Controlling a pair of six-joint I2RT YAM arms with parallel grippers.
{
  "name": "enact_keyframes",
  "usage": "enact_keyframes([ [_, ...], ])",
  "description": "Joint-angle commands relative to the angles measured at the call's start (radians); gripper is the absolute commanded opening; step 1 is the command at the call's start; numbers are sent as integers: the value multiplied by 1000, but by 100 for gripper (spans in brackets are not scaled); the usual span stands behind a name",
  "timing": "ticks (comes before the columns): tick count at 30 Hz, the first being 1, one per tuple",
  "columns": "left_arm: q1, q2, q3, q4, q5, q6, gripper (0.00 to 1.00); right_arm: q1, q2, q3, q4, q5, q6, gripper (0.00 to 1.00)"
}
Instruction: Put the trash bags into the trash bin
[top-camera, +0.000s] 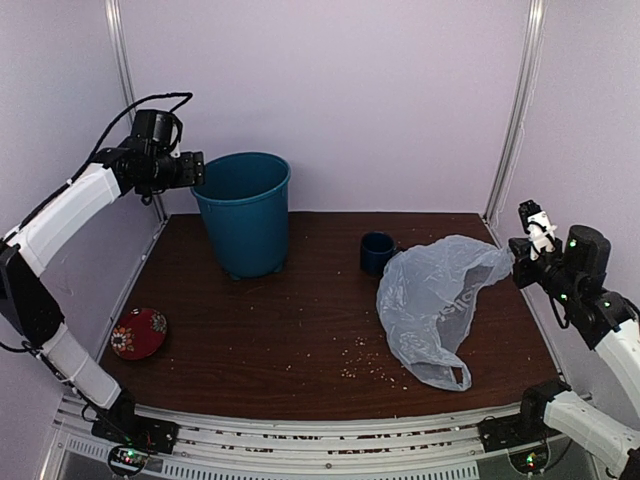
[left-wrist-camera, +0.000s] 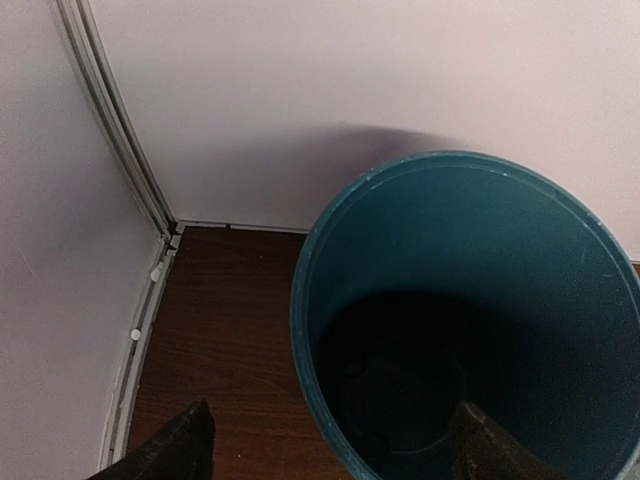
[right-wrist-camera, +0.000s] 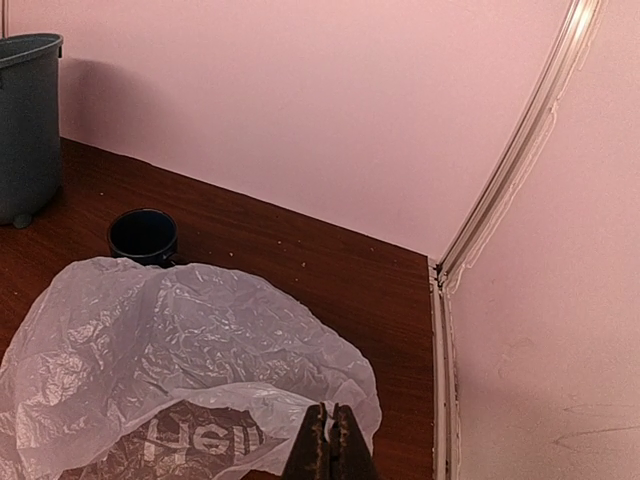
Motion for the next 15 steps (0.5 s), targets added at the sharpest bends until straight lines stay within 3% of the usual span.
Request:
enact_keyframes([
  [1,46,57,92,-15,70,14,83,1,-16,-6,-1,-14,-8,0],
  [8,100,230,262,-94,117,49,76,6,-22,-9,1,-8,-11,0],
  [15,114,323,306,-110,206,75,62,9,-28,-13,4,-5,-17,0],
])
